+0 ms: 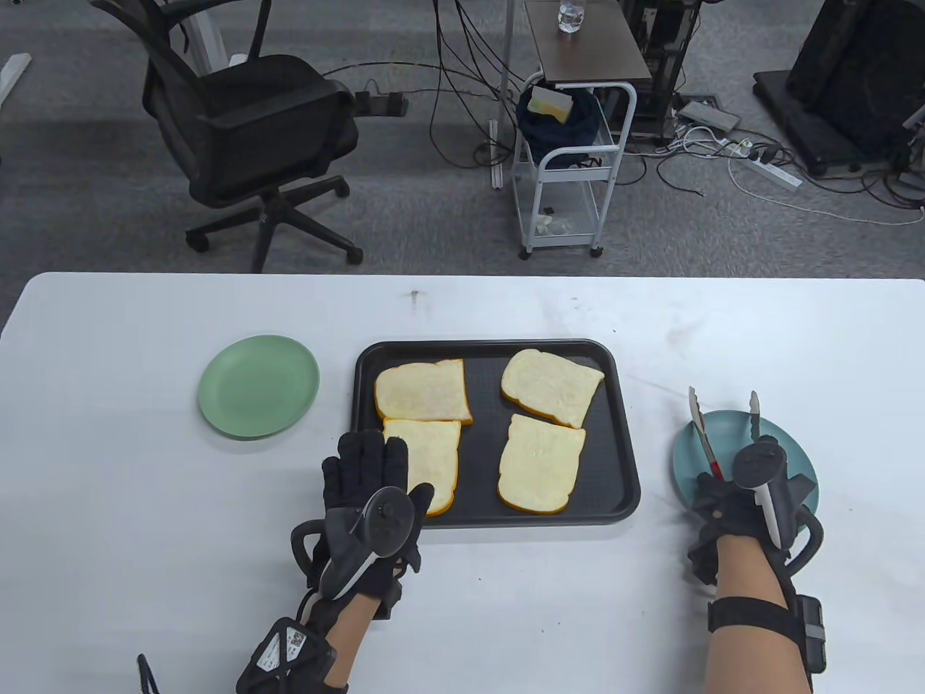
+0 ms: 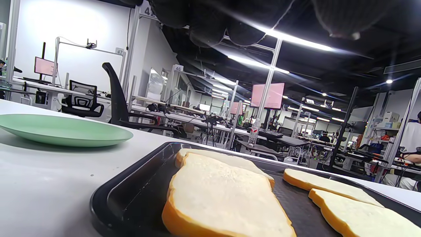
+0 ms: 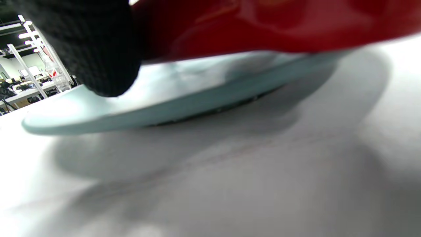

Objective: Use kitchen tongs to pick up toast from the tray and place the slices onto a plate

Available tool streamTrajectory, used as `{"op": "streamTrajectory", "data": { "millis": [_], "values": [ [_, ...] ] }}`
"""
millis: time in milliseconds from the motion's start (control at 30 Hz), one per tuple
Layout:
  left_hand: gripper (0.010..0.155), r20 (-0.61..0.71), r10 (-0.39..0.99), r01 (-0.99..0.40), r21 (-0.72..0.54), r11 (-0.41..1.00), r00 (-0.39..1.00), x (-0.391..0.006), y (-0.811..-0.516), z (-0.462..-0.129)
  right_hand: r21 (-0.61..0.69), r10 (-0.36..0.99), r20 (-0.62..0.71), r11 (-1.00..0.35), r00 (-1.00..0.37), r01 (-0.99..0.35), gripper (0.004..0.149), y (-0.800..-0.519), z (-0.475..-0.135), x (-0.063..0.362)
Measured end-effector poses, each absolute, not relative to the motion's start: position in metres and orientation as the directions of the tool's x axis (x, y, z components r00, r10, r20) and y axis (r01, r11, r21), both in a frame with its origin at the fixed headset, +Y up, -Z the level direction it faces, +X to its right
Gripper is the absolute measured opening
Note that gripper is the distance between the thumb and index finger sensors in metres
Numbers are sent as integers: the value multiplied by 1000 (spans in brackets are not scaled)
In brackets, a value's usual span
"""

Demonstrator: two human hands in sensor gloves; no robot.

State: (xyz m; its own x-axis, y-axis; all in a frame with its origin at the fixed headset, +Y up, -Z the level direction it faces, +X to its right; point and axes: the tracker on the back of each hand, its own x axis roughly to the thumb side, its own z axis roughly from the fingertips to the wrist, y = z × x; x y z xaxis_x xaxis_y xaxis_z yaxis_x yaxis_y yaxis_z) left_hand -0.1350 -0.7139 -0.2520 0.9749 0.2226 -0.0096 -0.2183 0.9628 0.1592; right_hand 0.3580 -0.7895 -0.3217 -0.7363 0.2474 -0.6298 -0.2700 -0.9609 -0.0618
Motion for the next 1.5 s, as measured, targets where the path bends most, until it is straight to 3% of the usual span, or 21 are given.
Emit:
{"op": "streamTrajectory", "data": {
  "millis": [233,433,533,667,833,1000,1200,1500],
  "values": [
    [71,-17,225,-220,156,963,974,-136,-714,-252,-271,344,-573,-936,-744,-225,95,-758,-315,350],
    [71,-21,223,-218,148,965,975,-136,-714,-252,-514,704,-253,-679,-664,-524,84,-720,-301,330],
    [71,-22,222,-216,146,965,975,-136,-714,-253,-511,830,-83,-511,-552,-691,84,-715,-298,316],
    [71,-32,221,-215,139,967,975,-137,-716,-253,-461,901,16,-379,-434,-803,94,-720,-296,293],
    [71,-61,215,-207,115,972,975,-140,-722,-257,-357,922,-6,-363,-387,-861,104,-738,-301,266],
    [71,-131,209,-198,89,976,969,-153,-730,-271,-313,932,-23,-351,-362,-883,103,-743,-305,259],
    [75,-377,211,-219,21,975,902,-220,-739,-315,-300,970,-33,-241,-243,-923,95,-745,-306,262],
    [81,-729,221,-299,23,954,647,-342,-756,-369,-286,982,-22,-187,-188,-940,94,-739,-307,267]
  ]
}}
